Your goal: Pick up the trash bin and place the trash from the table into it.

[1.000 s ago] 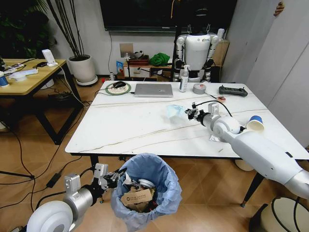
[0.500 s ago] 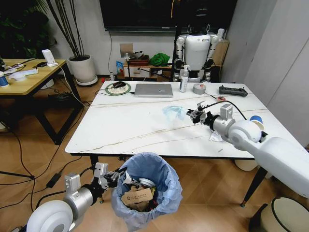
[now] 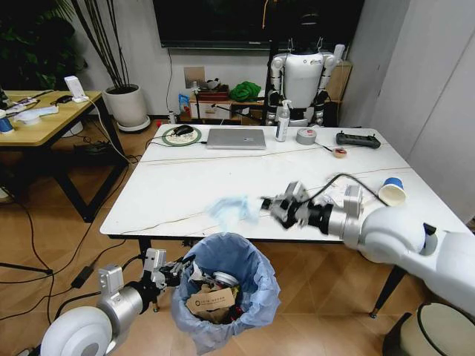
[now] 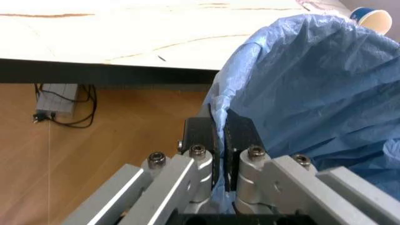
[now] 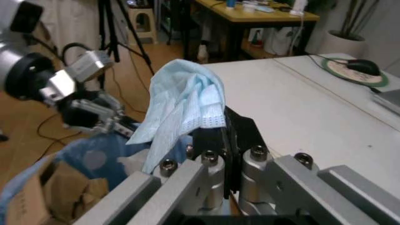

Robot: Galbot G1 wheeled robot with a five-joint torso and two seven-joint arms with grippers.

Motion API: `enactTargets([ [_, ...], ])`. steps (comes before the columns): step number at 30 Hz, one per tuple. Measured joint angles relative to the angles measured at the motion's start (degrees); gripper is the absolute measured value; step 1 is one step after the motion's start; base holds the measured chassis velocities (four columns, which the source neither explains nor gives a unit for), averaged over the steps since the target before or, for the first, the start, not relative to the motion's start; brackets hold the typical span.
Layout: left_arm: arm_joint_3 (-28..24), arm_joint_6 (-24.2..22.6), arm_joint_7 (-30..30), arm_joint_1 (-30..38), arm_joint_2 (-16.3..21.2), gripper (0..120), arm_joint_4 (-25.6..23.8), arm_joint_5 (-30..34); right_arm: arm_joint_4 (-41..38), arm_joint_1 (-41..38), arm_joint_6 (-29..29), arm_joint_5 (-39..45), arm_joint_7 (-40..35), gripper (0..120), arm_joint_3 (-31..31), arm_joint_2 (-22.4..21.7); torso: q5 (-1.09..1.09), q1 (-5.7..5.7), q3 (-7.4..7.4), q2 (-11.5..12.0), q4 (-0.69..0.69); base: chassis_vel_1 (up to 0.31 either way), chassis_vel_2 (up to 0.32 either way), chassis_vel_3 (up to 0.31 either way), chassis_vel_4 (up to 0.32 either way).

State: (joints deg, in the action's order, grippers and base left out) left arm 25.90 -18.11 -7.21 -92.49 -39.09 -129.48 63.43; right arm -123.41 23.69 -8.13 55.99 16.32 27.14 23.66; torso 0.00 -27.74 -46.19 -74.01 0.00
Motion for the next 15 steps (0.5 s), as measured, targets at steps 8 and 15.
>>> enactTargets([
  [8,0.1,-0.01,-0.24,-0.06,0.12,0,-0.34,0.13,-0.22,-0.23,1.44,-3.34,2.02,0,2.23,-0.14,0.0,0.0,0.0,0.0,0.0,0.0,0.0,0.0,0.0],
  [15,0.15,-0.04,-0.37,-0.14,0.03,0,-0.65,0.23,2.83,0.0,4.17,-12.0,5.29,0,3.16,-0.41,0.0,0.0,-0.01,0.0,0.0,0.0,0.0,0.0,0.0],
])
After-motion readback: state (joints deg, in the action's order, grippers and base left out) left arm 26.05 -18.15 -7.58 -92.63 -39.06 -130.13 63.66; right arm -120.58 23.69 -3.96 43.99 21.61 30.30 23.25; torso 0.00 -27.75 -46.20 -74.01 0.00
